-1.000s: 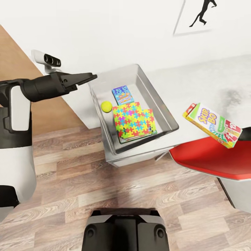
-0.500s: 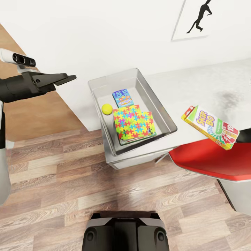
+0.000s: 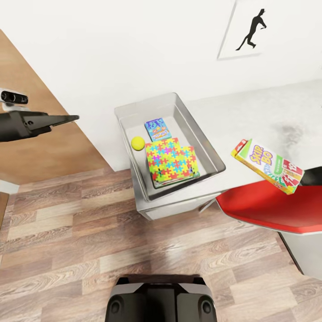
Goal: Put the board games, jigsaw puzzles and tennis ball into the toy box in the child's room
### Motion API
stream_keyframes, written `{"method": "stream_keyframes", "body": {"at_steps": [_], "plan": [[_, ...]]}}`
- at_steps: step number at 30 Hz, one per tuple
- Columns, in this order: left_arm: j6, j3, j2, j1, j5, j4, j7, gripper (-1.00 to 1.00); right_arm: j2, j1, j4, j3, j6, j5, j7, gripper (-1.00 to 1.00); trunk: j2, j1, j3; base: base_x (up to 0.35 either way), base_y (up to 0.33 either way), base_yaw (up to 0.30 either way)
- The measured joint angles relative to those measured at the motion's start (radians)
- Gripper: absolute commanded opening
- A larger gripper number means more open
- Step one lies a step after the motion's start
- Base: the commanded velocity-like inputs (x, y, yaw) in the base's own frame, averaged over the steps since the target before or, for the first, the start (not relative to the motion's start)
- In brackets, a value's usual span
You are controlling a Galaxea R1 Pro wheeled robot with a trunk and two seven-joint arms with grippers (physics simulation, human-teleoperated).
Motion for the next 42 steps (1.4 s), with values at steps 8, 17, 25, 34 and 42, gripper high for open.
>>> {"method": "stream_keyframes", "body": {"at_steps": [8, 17, 25, 34, 42], "plan": [[-0.001, 0.0, 0.074, 0.09, -0.015, 0.004, -0.042, 1.0, -0.002, 0.003, -0.002, 0.004, 0.0, -0.005, 0.0, 1.0, 0.0, 0.0, 0.013, 0.0, 0.0, 0.0], [-0.002, -0.002, 0.141, 0.219, -0.049, 0.01, -0.028, 1.0, 0.0, 0.005, -0.003, 0.006, 0.0, -0.006, 0.0, 1.0, 0.0, 0.0, 0.028, 0.0, 0.0, 0.0], [-0.006, -0.009, 0.113, 0.372, -0.228, 0.016, 0.086, 1.0, 0.007, 0.006, -0.003, 0.008, 0.0, -0.005, 0.0, 1.0, 0.0, 0.0, 0.041, 0.0, 0.0, 0.0], [-0.019, -0.008, -0.03, 0.525, -0.41, 0.079, 0.265, 1.0, 0.021, 0.019, -0.003, 0.007, 0.0, -0.005, 0.0, 1.0, 0.0, 0.0, 0.056, 0.0, 0.0, 0.0], [-0.113, -0.005, -0.194, 0.56, -0.583, 0.322, 0.561, 1.0, 0.025, 0.044, -0.035, 0.007, 0.0, -0.006, 0.0, 1.0, 0.0, 0.0, 0.069, 0.0, 0.0, 0.0]]}}
